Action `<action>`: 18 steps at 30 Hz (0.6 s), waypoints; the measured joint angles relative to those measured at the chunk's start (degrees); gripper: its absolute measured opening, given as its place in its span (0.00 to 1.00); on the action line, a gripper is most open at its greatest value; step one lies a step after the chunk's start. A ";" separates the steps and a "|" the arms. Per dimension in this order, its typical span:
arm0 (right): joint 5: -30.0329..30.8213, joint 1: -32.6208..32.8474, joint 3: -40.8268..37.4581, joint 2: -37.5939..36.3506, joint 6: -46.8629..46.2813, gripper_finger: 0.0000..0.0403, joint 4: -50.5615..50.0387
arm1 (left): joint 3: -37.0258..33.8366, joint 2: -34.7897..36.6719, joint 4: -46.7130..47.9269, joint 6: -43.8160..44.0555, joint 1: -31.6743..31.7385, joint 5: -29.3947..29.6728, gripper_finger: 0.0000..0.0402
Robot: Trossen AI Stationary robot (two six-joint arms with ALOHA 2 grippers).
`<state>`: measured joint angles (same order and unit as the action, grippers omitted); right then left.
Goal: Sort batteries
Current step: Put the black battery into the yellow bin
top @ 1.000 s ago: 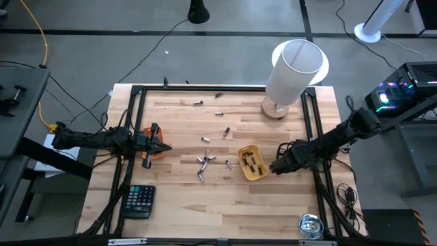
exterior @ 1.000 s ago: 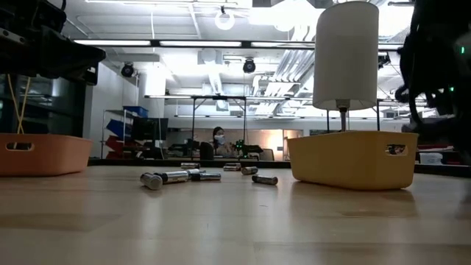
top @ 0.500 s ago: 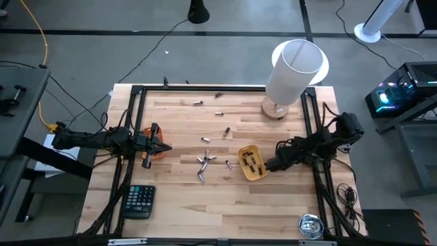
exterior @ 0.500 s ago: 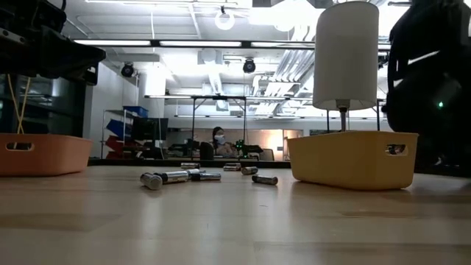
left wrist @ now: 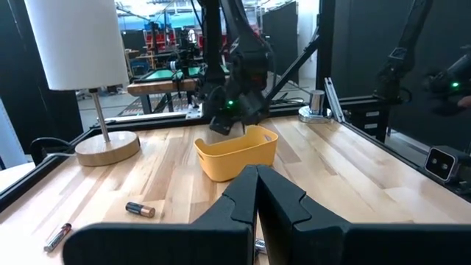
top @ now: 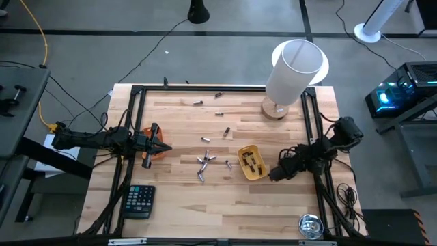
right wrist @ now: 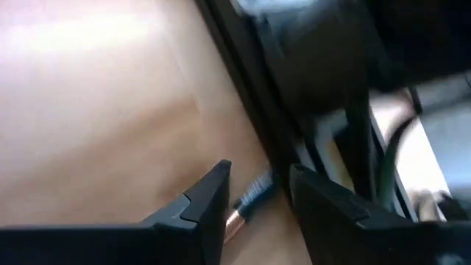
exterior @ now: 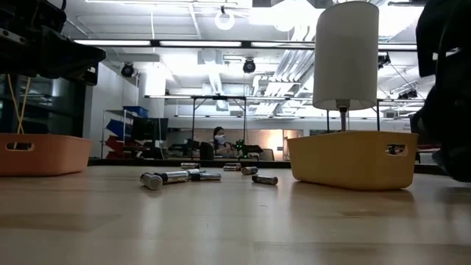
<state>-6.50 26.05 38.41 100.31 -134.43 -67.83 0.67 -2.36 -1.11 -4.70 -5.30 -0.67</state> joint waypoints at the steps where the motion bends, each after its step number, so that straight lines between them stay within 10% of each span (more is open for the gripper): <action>1: -1.19 0.36 0.87 0.00 -0.17 0.36 -0.02 | 0.00 -0.01 0.00 0.00 0.01 0.00 0.00; 18: -3.08 1.92 10.13 -0.07 -1.75 0.36 -10.50 | 0.00 0.01 0.00 -0.01 0.00 0.00 0.00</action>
<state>-9.58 27.97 48.54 100.25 -136.19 -78.34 0.67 -2.35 -1.10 -4.70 -5.30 -0.67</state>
